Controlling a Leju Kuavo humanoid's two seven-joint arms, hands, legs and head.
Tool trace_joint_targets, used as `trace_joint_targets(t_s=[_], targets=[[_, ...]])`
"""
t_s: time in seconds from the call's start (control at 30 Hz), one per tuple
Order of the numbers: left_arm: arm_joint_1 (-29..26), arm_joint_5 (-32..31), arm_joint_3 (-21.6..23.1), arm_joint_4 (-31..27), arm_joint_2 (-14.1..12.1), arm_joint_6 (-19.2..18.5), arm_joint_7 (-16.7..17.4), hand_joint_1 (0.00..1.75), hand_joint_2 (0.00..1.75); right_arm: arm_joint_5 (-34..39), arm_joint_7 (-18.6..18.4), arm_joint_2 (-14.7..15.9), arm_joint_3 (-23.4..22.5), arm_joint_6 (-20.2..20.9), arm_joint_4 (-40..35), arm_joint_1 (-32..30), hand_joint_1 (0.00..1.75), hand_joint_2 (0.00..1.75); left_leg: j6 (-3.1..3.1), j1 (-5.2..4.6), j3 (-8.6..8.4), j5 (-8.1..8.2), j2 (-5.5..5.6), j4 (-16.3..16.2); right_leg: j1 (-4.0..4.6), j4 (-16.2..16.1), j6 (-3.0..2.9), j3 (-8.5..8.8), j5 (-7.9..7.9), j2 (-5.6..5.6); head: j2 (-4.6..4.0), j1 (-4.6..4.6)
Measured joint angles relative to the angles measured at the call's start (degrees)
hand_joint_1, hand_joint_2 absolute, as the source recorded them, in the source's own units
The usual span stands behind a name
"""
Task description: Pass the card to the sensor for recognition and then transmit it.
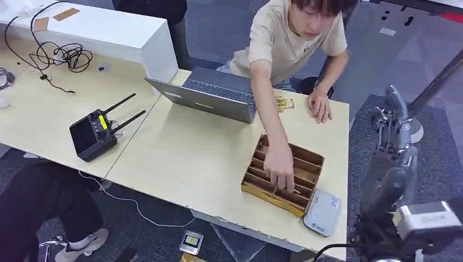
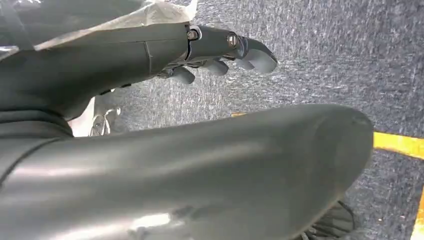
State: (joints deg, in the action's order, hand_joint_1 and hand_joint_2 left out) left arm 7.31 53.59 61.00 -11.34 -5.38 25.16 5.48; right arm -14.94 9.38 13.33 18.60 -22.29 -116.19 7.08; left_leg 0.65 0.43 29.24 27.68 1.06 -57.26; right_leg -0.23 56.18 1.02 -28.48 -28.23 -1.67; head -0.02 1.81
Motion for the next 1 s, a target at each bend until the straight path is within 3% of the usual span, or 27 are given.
trace_joint_targets(t_s=[0.13,0.3,0.47,0.73,1.0], targets=[[0.01,-0.11,0.0,0.0,-0.17,-0.13,0.13,0.0,0.0,-7.22,-4.28,0.72,2.21,-0.2,2.95,1.11,0.0,0.0,0.0,0.0,0.02,0.0,0.0,0.0,0.0,0.0,0.0,-0.02,0.0,0.0,0.0,-0.02],[0.01,-0.22,0.0,0.0,-0.17,-0.48,0.13,0.0,0.0,-8.8,-5.63,1.22,2.82,-1.11,3.89,0.86,0.0,0.0,0.0,0.0,0.02,0.0,0.0,0.0,0.0,0.0,0.0,-0.04,0.0,0.0,0.0,0.0],[-0.02,-0.24,0.0,0.0,-0.09,-0.5,-0.65,0.0,0.0,-17.55,-9.92,2.86,3.91,-2.71,5.35,-0.45,0.0,0.0,0.0,0.0,0.04,0.01,0.0,0.0,0.0,-0.01,0.0,-0.05,0.0,0.0,0.0,0.0],[-0.02,-0.5,0.0,0.0,0.2,-0.77,-0.89,0.0,0.0,-20.48,-12.89,5.62,5.68,-4.72,8.06,-3.21,0.0,0.0,0.0,0.0,0.04,0.01,0.0,0.0,0.0,-0.01,0.0,-0.07,0.0,0.0,0.0,0.0],[-0.02,-0.96,0.0,0.0,0.48,-1.09,-1.48,0.0,0.0,-31.69,-17.35,7.91,7.89,-9.46,11.3,-4.53,0.0,0.0,0.0,0.0,0.05,0.01,-0.01,0.0,0.0,-0.01,0.0,-0.08,0.0,0.0,0.0,-0.02]])
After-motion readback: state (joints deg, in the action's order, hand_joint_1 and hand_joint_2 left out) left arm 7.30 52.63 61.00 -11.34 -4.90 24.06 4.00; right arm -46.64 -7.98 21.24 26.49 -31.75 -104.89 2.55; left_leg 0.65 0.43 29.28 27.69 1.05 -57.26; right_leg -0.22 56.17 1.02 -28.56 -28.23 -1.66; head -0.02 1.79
